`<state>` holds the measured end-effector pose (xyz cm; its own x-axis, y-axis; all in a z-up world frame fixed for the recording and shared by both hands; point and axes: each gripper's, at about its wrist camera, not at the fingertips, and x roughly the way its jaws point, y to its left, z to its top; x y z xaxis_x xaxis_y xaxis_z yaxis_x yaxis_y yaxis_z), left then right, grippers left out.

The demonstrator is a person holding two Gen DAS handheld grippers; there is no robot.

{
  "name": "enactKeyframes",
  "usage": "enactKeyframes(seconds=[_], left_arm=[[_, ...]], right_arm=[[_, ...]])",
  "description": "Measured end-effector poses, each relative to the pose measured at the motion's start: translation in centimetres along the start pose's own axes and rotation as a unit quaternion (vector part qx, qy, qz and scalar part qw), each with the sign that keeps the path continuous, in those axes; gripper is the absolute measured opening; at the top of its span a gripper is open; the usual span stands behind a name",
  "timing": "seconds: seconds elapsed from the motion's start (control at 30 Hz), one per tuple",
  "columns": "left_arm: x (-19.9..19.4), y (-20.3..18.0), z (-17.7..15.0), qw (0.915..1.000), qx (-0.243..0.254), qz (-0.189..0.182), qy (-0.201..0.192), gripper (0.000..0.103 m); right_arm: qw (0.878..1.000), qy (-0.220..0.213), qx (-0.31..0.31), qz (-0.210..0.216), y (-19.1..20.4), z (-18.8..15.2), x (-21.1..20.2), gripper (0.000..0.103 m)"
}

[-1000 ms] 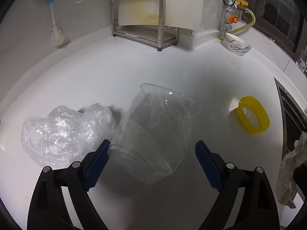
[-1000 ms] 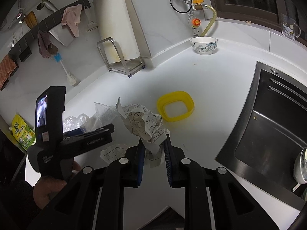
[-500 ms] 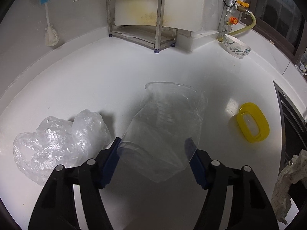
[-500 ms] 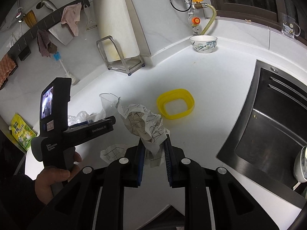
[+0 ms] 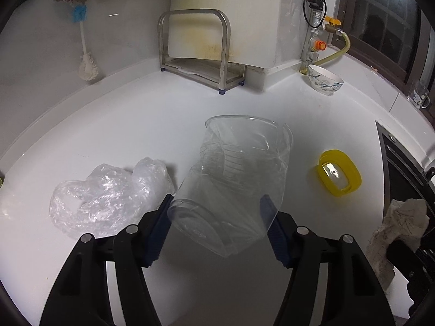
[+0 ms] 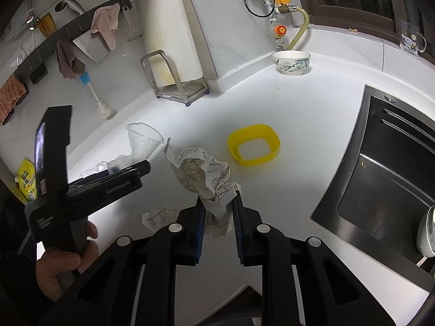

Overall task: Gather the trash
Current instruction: 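Lift and carry the container and paper with both grippers toward the basket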

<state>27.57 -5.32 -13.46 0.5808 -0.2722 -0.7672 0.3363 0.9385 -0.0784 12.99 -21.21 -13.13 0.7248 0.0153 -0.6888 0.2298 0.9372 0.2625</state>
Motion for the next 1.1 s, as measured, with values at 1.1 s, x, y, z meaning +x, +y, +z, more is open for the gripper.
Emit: enactKeyframes(seconds=[1.1], left_arm=[[-16.5,-4.1,-12.3,0.9984,-0.036,0.042,-0.01,0.06]], right_arm=[[0.996,0.052,-0.046,0.061,-3.2,-7.9,-10.1,0.019]])
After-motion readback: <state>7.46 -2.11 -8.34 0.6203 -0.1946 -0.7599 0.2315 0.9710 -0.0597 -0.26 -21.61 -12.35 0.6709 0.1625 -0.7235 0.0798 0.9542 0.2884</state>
